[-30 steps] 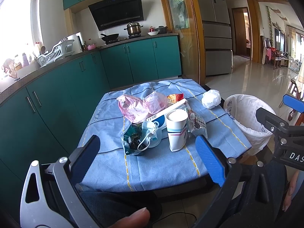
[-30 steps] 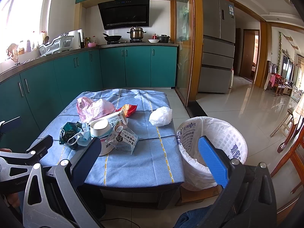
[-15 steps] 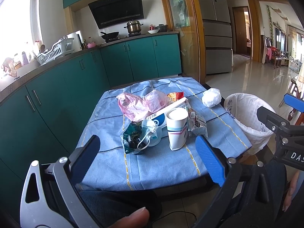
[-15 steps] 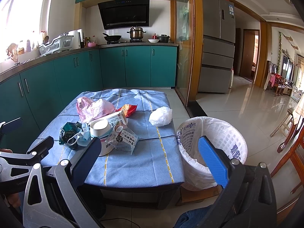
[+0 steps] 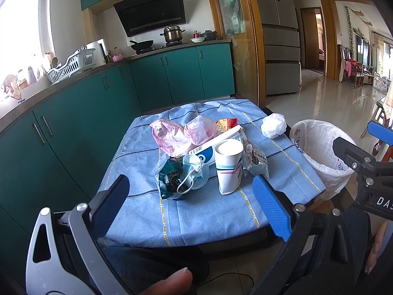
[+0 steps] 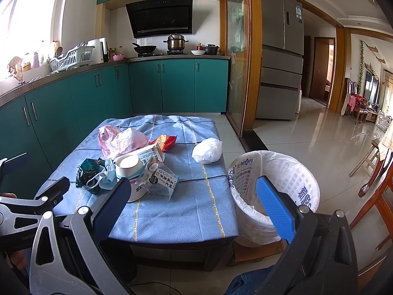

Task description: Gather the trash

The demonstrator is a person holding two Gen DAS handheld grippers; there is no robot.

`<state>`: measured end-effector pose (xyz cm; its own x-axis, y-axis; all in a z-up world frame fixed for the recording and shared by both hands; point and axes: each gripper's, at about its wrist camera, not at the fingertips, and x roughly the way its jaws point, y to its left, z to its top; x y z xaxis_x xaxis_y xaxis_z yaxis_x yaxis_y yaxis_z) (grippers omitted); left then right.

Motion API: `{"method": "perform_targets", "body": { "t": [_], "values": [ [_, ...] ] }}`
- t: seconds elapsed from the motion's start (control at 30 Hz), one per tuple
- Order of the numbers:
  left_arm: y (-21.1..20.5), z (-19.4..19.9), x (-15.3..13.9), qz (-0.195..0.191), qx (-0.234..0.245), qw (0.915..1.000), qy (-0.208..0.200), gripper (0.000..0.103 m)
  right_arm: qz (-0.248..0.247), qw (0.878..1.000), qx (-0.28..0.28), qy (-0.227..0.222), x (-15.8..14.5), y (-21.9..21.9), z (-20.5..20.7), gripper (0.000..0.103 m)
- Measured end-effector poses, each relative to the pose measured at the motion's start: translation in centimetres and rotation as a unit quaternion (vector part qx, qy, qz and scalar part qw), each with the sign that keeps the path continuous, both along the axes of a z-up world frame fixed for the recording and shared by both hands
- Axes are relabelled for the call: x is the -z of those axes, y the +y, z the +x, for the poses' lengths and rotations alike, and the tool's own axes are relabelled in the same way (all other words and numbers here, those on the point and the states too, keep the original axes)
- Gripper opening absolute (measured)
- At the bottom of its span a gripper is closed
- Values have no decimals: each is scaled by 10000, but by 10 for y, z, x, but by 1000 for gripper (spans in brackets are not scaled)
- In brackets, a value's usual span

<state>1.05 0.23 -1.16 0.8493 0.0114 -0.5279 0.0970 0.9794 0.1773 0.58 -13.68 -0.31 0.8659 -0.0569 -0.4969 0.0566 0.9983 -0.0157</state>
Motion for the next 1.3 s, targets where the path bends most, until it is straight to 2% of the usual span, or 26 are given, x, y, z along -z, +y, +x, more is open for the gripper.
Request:
{"method": "perform_targets", "body": {
  "t": [0.77, 1.13, 1.3],
  "values": [
    [1, 1, 4, 4, -17, 10000, 50, 100, -13, 10000, 44, 11, 3, -3, 4, 100],
    [1, -1, 0, 119, -93, 9998, 111, 100, -51, 9994, 271, -212, -13, -12, -8, 100],
    [-3, 14, -1, 172, -62, 9998, 109, 100, 324, 9993, 52, 158, -9, -24, 21, 100]
  ]
}}
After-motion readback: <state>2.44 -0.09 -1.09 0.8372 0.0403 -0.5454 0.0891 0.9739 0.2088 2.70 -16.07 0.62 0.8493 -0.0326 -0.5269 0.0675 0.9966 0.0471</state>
